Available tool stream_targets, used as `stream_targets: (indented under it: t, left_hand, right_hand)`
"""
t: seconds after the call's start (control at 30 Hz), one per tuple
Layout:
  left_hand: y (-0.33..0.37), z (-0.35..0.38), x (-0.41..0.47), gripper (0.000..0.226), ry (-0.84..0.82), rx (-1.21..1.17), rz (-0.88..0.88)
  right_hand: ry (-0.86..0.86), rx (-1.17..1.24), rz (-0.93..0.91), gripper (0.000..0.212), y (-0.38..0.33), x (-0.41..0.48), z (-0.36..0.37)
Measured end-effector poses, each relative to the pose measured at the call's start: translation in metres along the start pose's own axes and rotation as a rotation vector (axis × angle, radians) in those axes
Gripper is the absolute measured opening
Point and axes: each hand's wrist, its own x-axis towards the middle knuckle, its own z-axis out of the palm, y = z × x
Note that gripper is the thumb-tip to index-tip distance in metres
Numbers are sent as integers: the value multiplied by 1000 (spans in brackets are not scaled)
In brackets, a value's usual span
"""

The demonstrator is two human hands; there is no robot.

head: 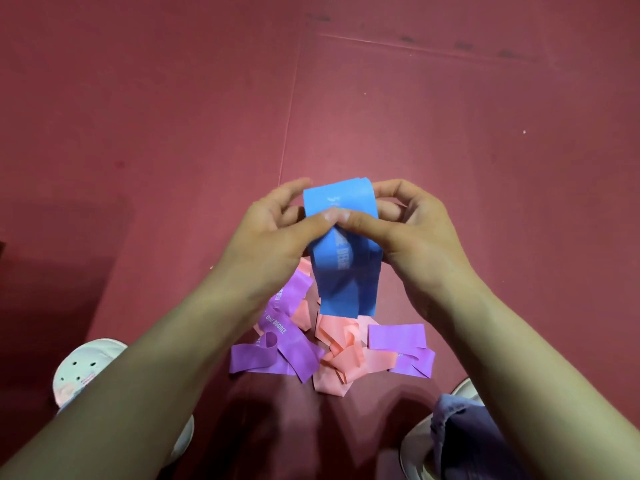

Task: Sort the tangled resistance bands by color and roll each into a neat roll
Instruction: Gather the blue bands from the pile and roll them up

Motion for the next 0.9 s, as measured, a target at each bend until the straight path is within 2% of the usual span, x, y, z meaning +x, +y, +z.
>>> stream_targets:
  t: [0.07,0.17,0.27,0.33,0.43,0.63,0.8,0.9]
  left_hand:
    - [-1,-1,0,44,17,29,42]
    - [0,-1,-2,36,14,71,102]
    - [-1,-1,-1,27,29,70,147]
    - [-1,-2,0,23,53,52,161]
    - [-1,-6,2,16,103,9,150]
    - [-1,-3,1,14,134,29,117]
    - [0,-3,1,23,195,163,171]
    - [2,-1,-1,31,167,180,176]
  right_hand:
    - [31,31,0,45,-2,0,0]
    - [37,48,-2,49,-3,0,-1]
    - [5,4,-50,32,-3,-1,-1]
    - [-61,7,-64,28,-2,-1,-1]
    - [-127,-50,-87,38,0,0,-1]
    - [-28,-34,-149,56,1,2,1]
    - [11,-50,-165,31,1,0,3]
    - [29,-28,-134,22,1,0,1]
